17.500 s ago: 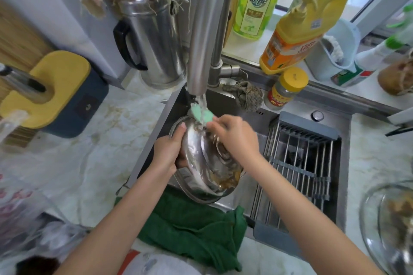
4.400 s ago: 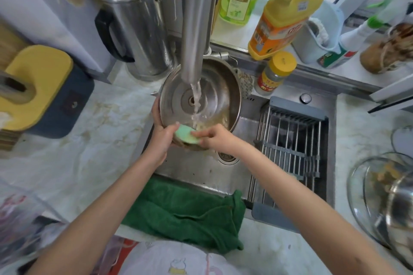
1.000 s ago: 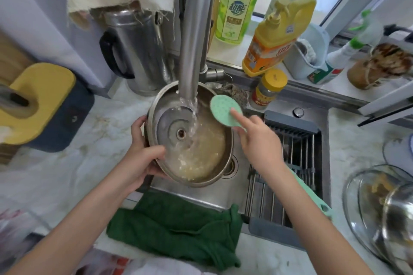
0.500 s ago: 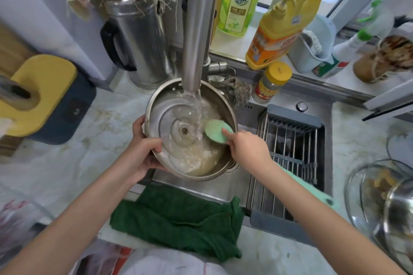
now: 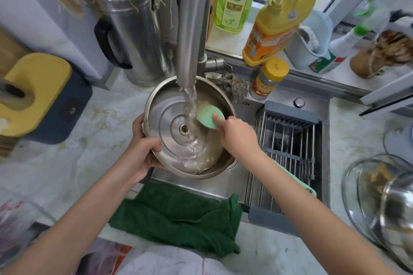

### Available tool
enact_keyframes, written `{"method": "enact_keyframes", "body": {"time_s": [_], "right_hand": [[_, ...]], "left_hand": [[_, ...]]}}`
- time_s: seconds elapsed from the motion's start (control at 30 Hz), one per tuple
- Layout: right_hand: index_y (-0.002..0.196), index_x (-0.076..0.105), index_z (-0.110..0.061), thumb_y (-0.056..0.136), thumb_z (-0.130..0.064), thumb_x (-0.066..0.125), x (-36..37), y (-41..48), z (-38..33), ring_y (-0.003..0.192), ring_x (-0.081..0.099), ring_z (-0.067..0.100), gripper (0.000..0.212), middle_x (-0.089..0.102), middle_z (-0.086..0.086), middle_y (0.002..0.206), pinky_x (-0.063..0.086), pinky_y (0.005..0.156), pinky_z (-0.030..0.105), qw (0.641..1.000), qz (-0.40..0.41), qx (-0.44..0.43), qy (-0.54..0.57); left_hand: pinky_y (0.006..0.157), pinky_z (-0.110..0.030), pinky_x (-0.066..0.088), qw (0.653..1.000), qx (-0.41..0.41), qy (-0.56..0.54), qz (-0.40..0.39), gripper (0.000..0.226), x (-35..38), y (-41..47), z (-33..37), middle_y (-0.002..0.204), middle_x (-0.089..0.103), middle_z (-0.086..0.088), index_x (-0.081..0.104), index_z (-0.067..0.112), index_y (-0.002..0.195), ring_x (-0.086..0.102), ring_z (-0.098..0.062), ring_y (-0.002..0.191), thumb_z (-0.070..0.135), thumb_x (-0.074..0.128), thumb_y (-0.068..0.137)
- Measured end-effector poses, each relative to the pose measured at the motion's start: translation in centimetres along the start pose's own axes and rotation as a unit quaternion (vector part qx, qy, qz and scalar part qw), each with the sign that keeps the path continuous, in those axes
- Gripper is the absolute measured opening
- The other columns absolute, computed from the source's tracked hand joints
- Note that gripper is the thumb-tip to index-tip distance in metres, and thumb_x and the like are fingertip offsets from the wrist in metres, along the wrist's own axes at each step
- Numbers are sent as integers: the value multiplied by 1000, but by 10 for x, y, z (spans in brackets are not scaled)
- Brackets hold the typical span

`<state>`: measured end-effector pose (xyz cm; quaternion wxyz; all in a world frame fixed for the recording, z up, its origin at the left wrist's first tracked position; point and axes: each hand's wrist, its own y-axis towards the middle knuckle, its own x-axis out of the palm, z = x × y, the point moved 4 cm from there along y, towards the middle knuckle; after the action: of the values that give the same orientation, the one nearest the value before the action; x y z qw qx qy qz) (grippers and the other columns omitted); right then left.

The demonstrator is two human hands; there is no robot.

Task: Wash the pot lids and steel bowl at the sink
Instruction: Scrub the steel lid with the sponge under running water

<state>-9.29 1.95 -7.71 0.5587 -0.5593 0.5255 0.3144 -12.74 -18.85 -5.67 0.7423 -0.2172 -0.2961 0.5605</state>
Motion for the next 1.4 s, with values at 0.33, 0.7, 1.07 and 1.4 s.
{"method": "enact_keyframes", "body": {"time_s": [0.33, 0.7, 1.07, 1.4], "right_hand": [[146, 38, -32, 99, -19, 39, 3, 4, -5, 96, 59, 36, 49, 59, 11, 108, 36, 65, 34, 999, 25, 10, 26], [138, 50, -33, 96, -22, 48, 17, -10, -33, 84, 60, 31, 43, 61, 4, 94, 48, 63, 37, 979, 59, -74, 180], [135, 52, -40, 97, -28, 48, 11, -7, -31, 87, 61, 30, 40, 62, 1, 95, 42, 65, 36, 985, 52, -106, 123], [139, 44, -44, 98, -29, 44, -10, 5, -8, 90, 62, 25, 44, 59, -3, 99, 35, 59, 29, 993, 64, -94, -13]], "left_hand": [[37, -33, 50, 999, 33, -10, 4, 82, -2, -1, 5, 104, 50, 0, 36, 37, 124, 58, -24, 78, 4, 42, 50], [45, -37, 54, 999, 34, -16, 8, 79, -4, -3, 4, 103, 54, -2, 39, 38, 121, 60, -25, 76, 3, 43, 50], [37, -33, 50, 997, 12, -73, 24, 54, 0, -5, -8, 90, 56, -5, 44, 31, 108, 61, -21, 59, -2, 45, 66], [38, -32, 50, 998, 9, -63, 31, 68, -2, -8, -13, 92, 56, -4, 43, 31, 115, 61, -21, 63, 2, 45, 54]]}}
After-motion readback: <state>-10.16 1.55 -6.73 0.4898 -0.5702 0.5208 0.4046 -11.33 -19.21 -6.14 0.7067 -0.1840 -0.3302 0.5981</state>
